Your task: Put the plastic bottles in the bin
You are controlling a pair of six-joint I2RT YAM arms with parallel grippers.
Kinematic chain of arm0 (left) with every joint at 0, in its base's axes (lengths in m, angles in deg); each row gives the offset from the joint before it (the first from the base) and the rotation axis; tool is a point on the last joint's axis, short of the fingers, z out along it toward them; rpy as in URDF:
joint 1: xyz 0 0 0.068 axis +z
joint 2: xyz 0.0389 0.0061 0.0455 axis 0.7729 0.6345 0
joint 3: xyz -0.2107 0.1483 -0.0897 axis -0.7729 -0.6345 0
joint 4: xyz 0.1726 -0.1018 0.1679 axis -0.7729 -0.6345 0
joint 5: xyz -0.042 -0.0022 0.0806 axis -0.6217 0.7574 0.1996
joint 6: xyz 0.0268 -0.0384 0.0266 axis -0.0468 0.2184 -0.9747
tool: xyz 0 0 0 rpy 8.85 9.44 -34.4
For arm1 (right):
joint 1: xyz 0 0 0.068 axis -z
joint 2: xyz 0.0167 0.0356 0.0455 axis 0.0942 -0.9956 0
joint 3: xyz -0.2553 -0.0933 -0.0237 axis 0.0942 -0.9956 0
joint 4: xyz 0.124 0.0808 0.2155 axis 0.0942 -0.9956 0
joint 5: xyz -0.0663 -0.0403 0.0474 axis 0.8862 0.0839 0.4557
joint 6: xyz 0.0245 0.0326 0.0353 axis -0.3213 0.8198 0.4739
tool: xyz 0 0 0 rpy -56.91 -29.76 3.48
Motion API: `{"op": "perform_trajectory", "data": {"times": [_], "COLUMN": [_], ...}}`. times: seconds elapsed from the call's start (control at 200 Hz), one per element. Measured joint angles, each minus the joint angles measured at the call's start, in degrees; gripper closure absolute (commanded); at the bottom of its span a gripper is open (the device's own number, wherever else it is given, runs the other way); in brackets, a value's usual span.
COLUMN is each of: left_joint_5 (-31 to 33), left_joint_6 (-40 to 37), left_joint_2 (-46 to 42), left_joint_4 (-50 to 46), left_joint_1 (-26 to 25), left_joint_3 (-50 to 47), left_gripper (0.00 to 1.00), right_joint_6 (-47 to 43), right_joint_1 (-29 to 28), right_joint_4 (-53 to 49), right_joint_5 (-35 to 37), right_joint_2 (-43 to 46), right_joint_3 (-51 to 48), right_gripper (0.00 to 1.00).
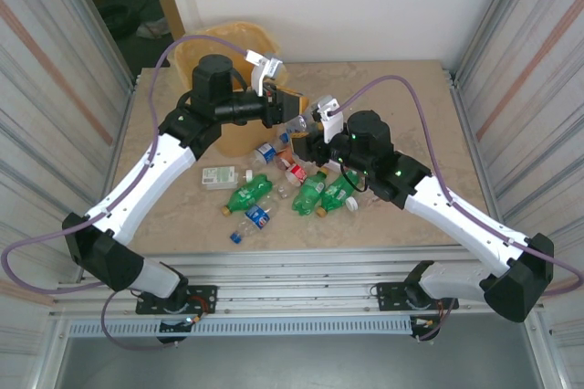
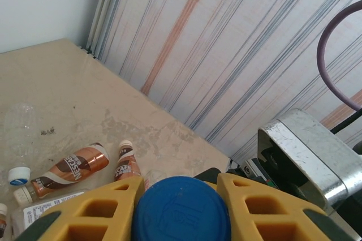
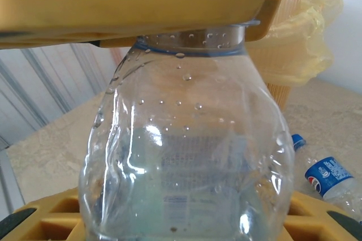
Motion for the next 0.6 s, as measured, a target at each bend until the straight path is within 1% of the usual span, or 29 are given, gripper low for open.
{"op": "perform_trajectory", "data": {"times": [0.095,0.2,0.24,0.286,0.366,0.466,0.601], "left_joint_5": [0.0,0.9,1.5,2.3,3.7,5.0,6.9], "left_joint_6": [0.0,0.0,-0.2,-0.4,-0.8,-1.6,-2.8], "left_joint_2": [0.0,0.0,0.0,0.0,-0.3,-0.9,-1.4], "left_joint_4": [0.2,0.0,-0.2,-0.6,-0.9,-1.4,-1.8], "left_joint_1": [0.0,-0.1,-0.1,-0.1,0.1,1.0,3.7], "left_joint_3": [-0.3,-0.6,-0.7,-0.7,-0.7,-0.7,0.5], "left_gripper": [0.93,0.98,0.98,0.99,0.99,1.00,1.00], "right_joint_6": [0.0,-0.2,-0.7,-0.5,-0.8,-0.8,-0.3], "right_joint_1": [0.0,0.0,0.0,0.0,-0.1,-0.1,-0.1], "right_joint_4": [-0.3,-0.4,-0.4,-0.4,-0.4,-0.7,-1.2], "right_joint_5": [0.1,0.2,0.3,0.5,0.9,2.1,4.2], "right_joint_2": [0.0,0.0,0.0,0.0,0.1,0.3,2.5], "right_joint_3": [0.0,0.0,0.2,0.4,0.6,0.6,-0.5], "right_gripper": [0.41,0.17,0.11,0.07,0.03,0.01,0.01]}}
